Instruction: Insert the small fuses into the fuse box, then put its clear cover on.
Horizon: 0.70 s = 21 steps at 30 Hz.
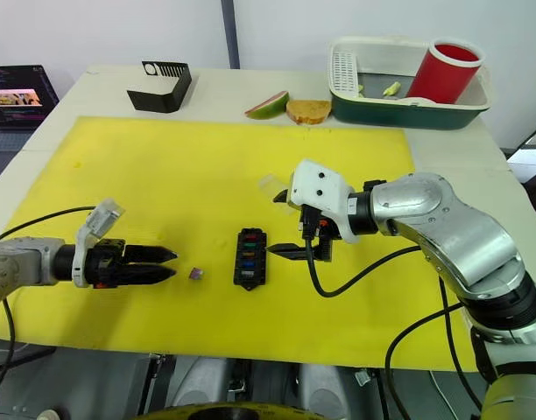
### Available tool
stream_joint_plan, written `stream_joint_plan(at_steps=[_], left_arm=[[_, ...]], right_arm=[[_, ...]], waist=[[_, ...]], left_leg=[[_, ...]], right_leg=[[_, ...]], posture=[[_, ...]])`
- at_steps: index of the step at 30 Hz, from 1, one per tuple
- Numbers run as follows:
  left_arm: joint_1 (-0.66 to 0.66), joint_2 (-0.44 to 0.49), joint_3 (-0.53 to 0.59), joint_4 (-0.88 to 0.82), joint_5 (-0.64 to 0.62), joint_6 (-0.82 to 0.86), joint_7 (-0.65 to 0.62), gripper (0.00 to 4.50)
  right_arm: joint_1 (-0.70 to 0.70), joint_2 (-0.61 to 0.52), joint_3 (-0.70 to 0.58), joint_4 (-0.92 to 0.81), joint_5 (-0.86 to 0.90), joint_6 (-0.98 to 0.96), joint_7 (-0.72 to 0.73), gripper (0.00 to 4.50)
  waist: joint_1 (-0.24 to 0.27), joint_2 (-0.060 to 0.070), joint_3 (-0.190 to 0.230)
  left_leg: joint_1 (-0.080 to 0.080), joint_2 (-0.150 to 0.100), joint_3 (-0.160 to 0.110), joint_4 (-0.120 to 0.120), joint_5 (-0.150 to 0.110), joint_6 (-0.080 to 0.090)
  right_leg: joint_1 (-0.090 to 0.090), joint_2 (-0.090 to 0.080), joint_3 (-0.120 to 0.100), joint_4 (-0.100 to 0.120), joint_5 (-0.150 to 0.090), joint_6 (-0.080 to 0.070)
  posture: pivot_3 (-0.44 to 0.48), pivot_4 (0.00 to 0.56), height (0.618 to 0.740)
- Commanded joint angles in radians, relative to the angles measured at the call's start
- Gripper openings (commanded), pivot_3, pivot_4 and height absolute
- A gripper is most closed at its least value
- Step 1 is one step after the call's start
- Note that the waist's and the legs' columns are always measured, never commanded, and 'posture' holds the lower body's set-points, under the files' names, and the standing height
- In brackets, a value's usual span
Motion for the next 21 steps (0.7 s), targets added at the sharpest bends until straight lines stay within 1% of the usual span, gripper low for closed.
stream_joint_plan(at_steps=[1,6,9,12,16,21], left_arm=[[0.052,-0.053,0.117,-0.061,-0.099,0.104,0.130,3.91],[0.069,-0.142,0.187,-0.043,-0.200,0.242,0.291,3.91],[0.094,-0.181,0.231,-0.030,-0.278,0.307,0.372,3.91],[0.146,-0.212,0.263,-0.040,-0.383,0.355,0.474,3.91],[0.215,-0.231,0.281,-0.101,-0.446,0.368,0.558,3.91],[0.263,-0.251,0.292,-0.125,-0.464,0.346,0.620,3.91]], right_arm=[[-0.010,-0.006,-0.019,-0.015,-0.005,-0.019,0.006,4.50],[-0.013,-0.009,-0.016,-0.010,-0.009,-0.022,0.014,4.50],[-0.020,-0.006,-0.011,-0.008,-0.013,-0.020,0.015,4.50],[-0.021,-0.002,-0.007,-0.010,-0.017,-0.018,0.013,4.50],[-0.023,0.005,-0.004,-0.010,-0.022,-0.017,0.011,4.50],[-0.026,0.014,0.002,-0.011,-0.025,-0.018,0.007,4.50]], waist=[[-0.002,0.000,0.000],[-0.003,0.000,0.000],[-0.005,0.000,0.000],[-0.005,0.000,0.000],[-0.004,0.000,0.000],[-0.004,0.001,-0.001]], left_leg=[[0.000,0.000,0.000,0.000,0.000,0.000],[0.000,0.000,0.000,-0.001,0.000,-0.001],[0.000,0.000,0.000,-0.001,0.000,-0.001],[0.001,0.000,0.000,-0.001,0.000,-0.001],[0.001,0.000,0.000,-0.001,0.000,-0.001],[0.001,0.000,0.000,-0.002,0.001,-0.003]], right_leg=[[0.000,0.000,0.000,0.000,0.000,0.000],[0.000,0.000,0.000,0.000,0.000,0.000],[0.000,-0.001,0.000,0.000,0.000,0.000],[0.000,-0.001,0.000,0.000,0.000,-0.001],[0.000,-0.001,0.000,0.000,0.000,-0.001],[0.000,-0.002,0.000,-0.001,0.000,-0.002]], posture=[[0.000,0.150,0.740],[0.000,0.150,0.740],[0.000,0.150,0.740],[0.000,0.150,0.740],[0.000,0.150,0.740],[0.000,0.150,0.740]])
